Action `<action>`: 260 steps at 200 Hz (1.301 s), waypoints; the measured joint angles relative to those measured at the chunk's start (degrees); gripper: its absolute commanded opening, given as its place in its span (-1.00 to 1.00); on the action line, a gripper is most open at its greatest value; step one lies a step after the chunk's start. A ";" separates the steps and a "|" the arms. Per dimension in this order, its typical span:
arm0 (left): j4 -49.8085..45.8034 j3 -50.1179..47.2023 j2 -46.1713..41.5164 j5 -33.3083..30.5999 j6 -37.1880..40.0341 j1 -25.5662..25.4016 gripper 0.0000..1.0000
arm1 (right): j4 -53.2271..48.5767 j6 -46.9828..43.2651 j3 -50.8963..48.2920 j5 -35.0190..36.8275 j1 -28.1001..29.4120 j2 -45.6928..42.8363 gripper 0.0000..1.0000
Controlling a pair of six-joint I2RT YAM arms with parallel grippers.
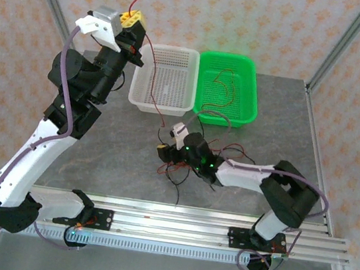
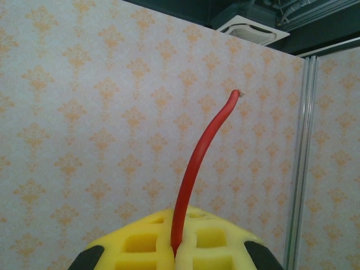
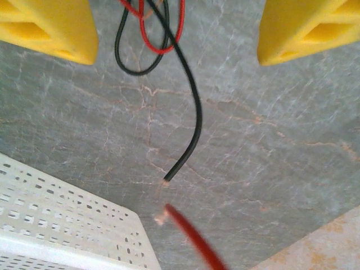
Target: Untangle the cables
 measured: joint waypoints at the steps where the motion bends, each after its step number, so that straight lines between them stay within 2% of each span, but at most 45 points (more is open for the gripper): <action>1: 0.00 0.00 0.00 0.00 0.02 0.00 -1.00 | 0.00 0.00 0.11 0.07 0.00 0.13 0.47; 29: -0.02 0.31 -0.26 -0.02 0.02 0.00 -1.00 | 1.29 -0.15 3.06 1.44 -0.02 5.07 0.33; 56: -0.20 1.84 -0.26 -0.02 0.07 0.00 -1.00 | 2.62 0.74 4.63 1.84 0.00 8.94 -0.34; 71: -0.22 2.89 -0.26 -0.02 0.11 0.00 -1.00 | 2.80 1.18 4.66 2.27 0.00 10.03 -0.64; 87: -0.26 3.89 -0.26 -0.09 0.50 0.00 -1.00 | 2.86 1.95 4.55 3.41 -0.02 10.32 -0.90; 106: -0.42 5.05 -0.26 -0.72 1.03 0.00 -1.00 | 2.99 3.04 4.37 5.49 -0.24 10.32 -1.00; 131: -1.27 7.28 -0.24 -2.14 2.51 0.00 -1.00 | 2.99 3.96 3.30 7.65 -1.84 10.32 -1.00; 177: -2.05 10.99 -0.94 -3.28 3.98 0.00 -1.00 | 3.04 5.07 2.03 9.44 -8.20 10.93 -1.00; 214: -2.56 10.91 -2.08 -3.28 3.96 0.00 -1.00 | 1.22 4.92 5.90 9.60 -11.06 13.88 -1.00; 219: -2.62 10.91 -2.10 -3.28 3.96 0.00 -1.00 | 0.81 4.90 6.58 9.57 -11.13 14.01 -0.93; 243: -3.19 10.91 -1.97 -3.04 3.61 0.00 -1.00 | -0.79 4.72 8.35 8.46 -11.13 13.35 -0.39; 260: -3.65 10.93 -1.51 -2.56 3.17 0.00 -1.00 | -2.86 5.77 7.32 6.32 -11.13 10.36 0.19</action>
